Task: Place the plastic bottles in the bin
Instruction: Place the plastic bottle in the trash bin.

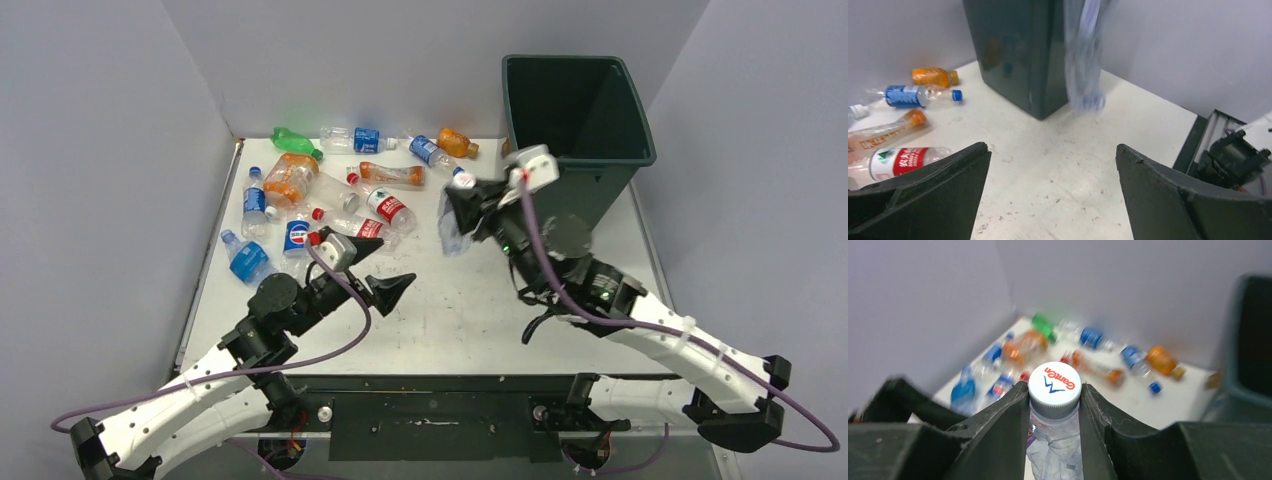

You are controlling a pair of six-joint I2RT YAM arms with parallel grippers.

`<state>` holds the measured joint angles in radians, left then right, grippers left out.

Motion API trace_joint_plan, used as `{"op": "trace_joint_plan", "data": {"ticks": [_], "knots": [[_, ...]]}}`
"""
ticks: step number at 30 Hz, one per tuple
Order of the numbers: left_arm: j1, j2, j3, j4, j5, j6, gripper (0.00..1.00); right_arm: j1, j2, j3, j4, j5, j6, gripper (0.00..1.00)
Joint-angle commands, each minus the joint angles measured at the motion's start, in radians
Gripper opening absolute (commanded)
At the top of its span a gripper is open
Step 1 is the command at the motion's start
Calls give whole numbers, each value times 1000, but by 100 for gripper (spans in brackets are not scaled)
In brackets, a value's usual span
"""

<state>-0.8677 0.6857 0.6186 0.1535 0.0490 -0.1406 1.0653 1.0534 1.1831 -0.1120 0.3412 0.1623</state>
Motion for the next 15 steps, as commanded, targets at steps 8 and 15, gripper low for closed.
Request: {"op": "trace_joint_plan", "data": {"ticks": [8, 15], "knots": [[5, -53, -15, 80, -209, 10, 96, -295, 153, 377, 350, 442, -259, 5], [5, -62, -21, 84, -233, 12, 96, -624, 363, 452, 547, 419, -105, 5]]}}
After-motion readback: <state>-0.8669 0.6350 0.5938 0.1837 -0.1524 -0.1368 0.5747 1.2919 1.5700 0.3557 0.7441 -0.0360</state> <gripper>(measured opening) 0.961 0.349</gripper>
